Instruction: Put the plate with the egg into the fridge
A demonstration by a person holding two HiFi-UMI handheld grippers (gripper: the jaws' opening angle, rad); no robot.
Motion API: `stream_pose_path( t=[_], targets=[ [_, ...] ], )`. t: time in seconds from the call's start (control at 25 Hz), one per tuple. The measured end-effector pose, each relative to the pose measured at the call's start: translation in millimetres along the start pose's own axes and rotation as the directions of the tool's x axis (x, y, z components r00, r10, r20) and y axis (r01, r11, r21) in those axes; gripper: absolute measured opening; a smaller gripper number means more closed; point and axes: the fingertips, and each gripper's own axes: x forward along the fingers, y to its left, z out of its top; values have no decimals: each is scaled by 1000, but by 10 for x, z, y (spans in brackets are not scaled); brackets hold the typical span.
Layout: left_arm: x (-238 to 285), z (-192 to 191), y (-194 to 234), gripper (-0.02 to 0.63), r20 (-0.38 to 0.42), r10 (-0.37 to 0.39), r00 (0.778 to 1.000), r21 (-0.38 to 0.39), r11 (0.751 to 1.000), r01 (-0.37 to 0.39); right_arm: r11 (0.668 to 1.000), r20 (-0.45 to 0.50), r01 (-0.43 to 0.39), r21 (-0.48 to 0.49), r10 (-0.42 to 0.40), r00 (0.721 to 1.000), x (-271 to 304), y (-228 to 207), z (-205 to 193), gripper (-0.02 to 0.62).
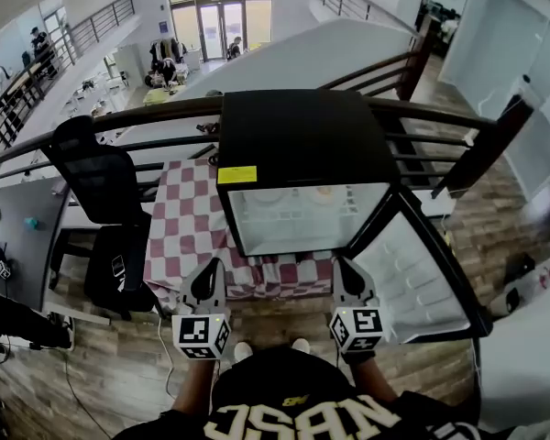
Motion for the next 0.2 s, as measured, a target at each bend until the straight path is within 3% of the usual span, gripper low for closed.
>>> stream_pose_path(
  t=[0.2],
  targets=[
    [-134, -59, 157, 29, -20, 16, 1000, -10, 1000, -16, 999, 28, 48, -18, -47, 998, -89, -131, 124, 23]
  ],
)
